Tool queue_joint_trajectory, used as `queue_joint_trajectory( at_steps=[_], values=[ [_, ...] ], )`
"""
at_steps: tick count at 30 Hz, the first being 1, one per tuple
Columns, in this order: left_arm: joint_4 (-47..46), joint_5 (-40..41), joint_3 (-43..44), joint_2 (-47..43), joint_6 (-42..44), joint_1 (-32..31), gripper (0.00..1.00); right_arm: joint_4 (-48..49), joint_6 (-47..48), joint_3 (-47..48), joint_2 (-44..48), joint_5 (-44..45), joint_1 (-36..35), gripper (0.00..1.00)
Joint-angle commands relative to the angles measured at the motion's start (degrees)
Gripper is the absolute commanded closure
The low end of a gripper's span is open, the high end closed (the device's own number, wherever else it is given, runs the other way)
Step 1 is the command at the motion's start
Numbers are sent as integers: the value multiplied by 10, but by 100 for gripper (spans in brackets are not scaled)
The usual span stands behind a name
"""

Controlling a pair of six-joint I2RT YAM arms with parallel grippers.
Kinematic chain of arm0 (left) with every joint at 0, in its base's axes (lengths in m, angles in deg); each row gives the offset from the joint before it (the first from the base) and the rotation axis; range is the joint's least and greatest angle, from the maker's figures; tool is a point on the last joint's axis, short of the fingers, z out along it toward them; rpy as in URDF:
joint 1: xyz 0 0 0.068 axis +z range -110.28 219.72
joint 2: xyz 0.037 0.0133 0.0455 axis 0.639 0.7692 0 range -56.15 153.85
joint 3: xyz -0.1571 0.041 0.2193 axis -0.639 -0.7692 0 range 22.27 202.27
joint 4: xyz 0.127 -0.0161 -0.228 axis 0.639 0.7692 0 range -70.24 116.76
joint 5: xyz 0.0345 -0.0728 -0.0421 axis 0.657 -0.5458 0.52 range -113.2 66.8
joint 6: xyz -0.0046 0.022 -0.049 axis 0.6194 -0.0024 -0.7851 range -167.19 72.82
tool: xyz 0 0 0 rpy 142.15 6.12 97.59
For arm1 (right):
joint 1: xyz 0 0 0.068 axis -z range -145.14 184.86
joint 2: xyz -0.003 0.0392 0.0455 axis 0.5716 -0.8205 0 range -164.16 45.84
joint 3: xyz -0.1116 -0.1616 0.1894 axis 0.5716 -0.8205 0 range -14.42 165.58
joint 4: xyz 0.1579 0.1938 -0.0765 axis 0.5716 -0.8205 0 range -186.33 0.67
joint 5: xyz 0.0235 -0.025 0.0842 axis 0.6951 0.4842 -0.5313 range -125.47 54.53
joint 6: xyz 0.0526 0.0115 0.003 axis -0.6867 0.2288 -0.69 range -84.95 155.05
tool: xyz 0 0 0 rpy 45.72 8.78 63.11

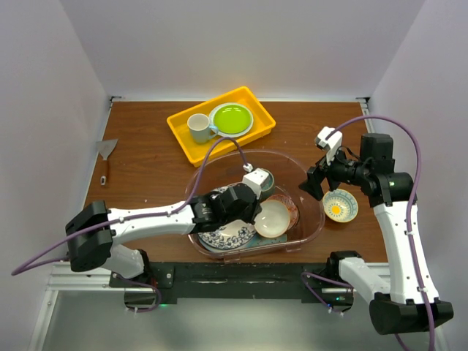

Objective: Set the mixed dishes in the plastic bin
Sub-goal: Place the bowl in the plastic bin.

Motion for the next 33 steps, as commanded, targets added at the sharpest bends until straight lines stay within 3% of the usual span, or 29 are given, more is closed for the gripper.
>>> queue_joint_trajectory(
  at_steps=[1, 26, 33],
  values=[
    [-44, -2, 35, 12, 11, 3, 100, 17, -7, -2, 11, -19, 5, 2],
    [7, 47, 145, 133, 58, 13, 100, 18, -8, -2, 13, -20, 5, 2],
    [18, 53, 144, 126, 63, 13, 85, 17, -8, -1, 12, -20, 5, 2]
  ],
)
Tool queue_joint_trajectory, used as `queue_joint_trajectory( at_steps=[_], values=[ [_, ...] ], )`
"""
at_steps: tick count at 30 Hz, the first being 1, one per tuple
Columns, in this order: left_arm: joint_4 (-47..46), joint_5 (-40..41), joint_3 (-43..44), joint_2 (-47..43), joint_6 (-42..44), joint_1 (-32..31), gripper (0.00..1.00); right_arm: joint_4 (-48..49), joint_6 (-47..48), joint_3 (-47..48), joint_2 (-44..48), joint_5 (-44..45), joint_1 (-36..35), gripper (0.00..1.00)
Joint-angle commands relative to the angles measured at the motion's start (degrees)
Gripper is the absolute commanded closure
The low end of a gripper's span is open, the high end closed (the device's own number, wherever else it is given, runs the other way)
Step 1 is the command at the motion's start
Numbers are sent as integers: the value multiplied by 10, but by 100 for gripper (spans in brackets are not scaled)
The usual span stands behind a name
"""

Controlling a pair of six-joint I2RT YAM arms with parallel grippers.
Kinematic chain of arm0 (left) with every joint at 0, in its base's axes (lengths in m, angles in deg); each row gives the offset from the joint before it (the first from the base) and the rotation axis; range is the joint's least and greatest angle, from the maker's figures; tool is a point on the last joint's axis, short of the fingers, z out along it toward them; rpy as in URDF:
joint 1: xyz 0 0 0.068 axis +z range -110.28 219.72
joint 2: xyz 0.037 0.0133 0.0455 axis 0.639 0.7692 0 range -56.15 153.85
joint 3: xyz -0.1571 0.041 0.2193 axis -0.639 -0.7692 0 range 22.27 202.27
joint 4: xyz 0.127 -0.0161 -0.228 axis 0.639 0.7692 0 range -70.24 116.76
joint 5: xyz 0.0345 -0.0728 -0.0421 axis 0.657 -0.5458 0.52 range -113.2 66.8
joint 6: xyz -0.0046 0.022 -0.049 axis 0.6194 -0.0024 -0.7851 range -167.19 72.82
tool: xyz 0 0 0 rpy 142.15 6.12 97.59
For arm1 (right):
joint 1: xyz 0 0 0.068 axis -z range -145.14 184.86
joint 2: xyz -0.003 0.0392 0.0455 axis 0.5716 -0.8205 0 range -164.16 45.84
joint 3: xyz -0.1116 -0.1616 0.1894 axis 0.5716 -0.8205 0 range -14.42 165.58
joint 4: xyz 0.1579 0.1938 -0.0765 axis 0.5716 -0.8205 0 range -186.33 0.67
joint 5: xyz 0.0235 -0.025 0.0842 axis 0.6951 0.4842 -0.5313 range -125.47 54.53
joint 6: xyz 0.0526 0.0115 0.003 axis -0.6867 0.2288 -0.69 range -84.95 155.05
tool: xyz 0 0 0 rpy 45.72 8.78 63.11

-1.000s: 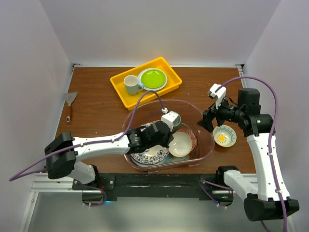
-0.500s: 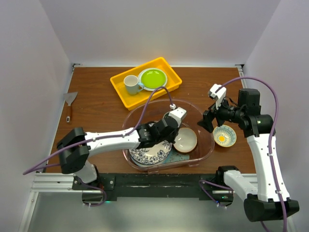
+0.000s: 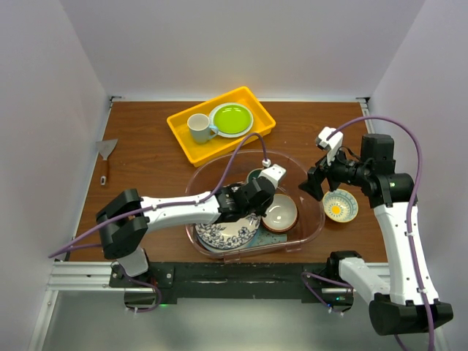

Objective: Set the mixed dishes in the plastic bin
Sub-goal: Place the bowl in the plastic bin.

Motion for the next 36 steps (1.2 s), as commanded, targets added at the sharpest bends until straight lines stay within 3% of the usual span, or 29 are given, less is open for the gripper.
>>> queue_joint_trajectory(
  at_steps=[1, 9, 16, 19, 30, 36],
  values=[
    [-13, 20, 27, -16, 14, 3, 83, 16, -6, 0, 8, -11, 2, 2],
    [-7, 25, 18, -76, 32, 3, 61, 13, -6, 3, 8, -4, 2, 1],
    [-26, 15, -16, -162, 69, 14, 24, 3, 2, 9, 6, 3, 2, 2],
    [-29, -1, -31, -197, 82, 29, 15, 1, 4, 10, 6, 9, 2, 1],
    [-9, 4, -79, -312, 131, 78, 0, -25, 30, 22, 1, 35, 2, 1],
    [1, 64, -126, -397, 166, 89, 0, -44, 49, 29, -3, 47, 2, 1]
  ],
)
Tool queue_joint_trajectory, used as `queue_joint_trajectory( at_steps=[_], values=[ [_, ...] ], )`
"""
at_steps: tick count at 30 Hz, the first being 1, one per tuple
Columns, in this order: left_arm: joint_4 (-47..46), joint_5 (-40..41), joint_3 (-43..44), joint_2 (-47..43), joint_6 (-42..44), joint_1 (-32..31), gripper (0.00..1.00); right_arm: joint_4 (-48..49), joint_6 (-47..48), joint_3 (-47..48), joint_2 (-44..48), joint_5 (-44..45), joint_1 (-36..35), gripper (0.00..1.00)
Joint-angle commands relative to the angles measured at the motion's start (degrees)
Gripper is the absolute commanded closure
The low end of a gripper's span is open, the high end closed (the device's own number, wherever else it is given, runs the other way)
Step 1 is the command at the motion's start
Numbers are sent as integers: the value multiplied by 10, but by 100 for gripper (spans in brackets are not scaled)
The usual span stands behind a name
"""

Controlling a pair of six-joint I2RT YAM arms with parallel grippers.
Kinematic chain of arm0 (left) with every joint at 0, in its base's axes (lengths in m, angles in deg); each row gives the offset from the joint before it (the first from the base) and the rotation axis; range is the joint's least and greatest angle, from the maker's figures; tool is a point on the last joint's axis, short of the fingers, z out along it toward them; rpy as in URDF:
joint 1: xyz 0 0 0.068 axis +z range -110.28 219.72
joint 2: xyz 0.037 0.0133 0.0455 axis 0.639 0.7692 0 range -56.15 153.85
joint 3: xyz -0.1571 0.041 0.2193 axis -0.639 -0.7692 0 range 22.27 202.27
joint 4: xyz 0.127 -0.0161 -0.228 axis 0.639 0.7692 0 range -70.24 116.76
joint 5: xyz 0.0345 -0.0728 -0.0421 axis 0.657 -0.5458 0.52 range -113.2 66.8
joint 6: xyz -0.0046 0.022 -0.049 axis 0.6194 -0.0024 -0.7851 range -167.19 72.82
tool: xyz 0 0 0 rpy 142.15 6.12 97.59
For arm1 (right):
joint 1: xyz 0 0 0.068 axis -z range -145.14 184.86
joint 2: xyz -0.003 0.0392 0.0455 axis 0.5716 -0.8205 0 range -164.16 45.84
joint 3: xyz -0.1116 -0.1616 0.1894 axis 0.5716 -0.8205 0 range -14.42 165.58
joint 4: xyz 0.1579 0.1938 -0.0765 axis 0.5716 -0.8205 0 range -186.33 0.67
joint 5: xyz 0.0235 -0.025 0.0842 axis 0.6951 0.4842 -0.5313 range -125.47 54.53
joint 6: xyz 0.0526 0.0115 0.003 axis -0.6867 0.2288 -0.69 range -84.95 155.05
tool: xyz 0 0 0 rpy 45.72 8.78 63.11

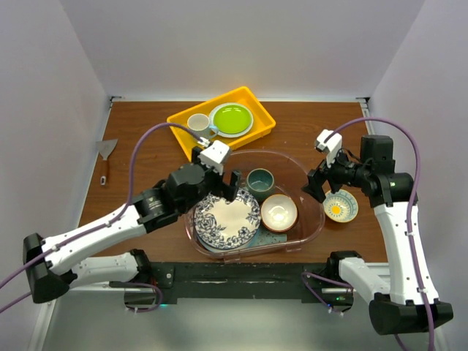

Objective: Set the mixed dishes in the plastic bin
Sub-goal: Place the bowl in the plastic bin, then pick up the bowl from the center of the board.

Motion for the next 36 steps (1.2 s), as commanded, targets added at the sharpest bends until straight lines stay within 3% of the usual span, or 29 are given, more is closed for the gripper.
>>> queue_joint_trajectory(
  at_steps=[1, 11, 23, 30, 36],
  values=[
    [-4, 55, -36, -65, 44, 9, 0, -20, 25, 26, -1, 22, 2, 1],
    [34, 123, -95, -174, 75, 14, 0, -42, 47, 34, -18, 90, 2, 1],
    [63, 172, -139, -228, 97, 14, 0, -43, 69, 26, -45, 210, 18, 1],
    [62, 160, -147, -248, 101, 16, 0, -57, 119, 17, -106, 197, 152, 1],
    [60, 151, -150, -257, 102, 22, 0, -31, 143, -19, -172, 195, 206, 1]
  ],
)
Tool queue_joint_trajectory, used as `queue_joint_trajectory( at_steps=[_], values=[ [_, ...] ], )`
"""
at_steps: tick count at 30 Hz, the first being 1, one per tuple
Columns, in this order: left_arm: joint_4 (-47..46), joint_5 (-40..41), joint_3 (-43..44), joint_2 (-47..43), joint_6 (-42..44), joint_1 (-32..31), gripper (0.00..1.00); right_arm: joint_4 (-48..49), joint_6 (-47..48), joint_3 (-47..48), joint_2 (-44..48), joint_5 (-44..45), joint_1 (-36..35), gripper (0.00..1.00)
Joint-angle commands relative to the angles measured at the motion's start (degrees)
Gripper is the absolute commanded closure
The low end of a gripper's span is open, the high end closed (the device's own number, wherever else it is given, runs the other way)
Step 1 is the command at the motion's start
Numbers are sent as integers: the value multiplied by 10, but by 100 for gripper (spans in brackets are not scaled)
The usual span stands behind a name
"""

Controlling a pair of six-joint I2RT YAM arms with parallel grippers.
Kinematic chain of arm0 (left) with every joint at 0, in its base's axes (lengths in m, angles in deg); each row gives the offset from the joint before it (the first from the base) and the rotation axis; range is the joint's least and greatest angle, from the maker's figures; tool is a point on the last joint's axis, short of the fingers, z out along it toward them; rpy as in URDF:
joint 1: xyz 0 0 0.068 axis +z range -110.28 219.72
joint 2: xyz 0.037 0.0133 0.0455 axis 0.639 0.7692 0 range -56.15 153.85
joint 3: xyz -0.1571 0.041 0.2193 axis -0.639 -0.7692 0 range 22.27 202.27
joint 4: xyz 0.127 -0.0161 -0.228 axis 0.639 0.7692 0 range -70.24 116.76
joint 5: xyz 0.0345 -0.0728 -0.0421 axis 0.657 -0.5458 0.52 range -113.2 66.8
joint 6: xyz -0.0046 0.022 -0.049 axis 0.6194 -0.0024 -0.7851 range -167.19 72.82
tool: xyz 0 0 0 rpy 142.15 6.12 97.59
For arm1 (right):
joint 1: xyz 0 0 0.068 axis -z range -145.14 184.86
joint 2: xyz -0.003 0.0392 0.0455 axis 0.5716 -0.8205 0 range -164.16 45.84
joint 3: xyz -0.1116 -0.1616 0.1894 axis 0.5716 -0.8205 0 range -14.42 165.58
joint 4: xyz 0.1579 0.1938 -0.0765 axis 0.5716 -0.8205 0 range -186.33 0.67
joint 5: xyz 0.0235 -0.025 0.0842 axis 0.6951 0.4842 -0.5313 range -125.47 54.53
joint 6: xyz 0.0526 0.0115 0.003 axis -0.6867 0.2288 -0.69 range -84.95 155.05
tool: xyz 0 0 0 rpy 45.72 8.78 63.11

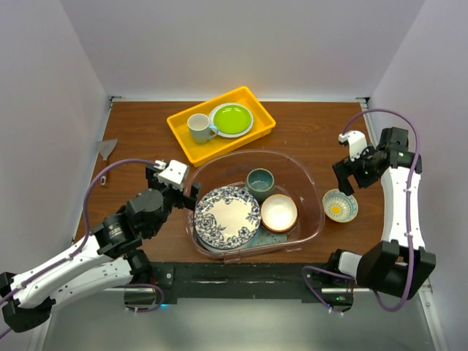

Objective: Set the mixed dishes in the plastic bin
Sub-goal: Pick up the bowl from the center of the board.

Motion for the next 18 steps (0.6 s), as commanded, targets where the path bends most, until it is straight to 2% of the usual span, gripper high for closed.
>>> queue_joint_trajectory(
  at_steps=[1, 13, 18],
  values=[
    [-15, -9, -7, -5, 11, 6, 0, 32, 30, -32, -32, 8, 21, 1],
    [-17, -14, -10, -1, 10, 17, 0, 162, 28, -98, -163, 49, 57, 7],
    [-18, -16, -10, 3, 10, 22, 0, 162, 31, -96, -207, 22, 57, 19]
  ],
)
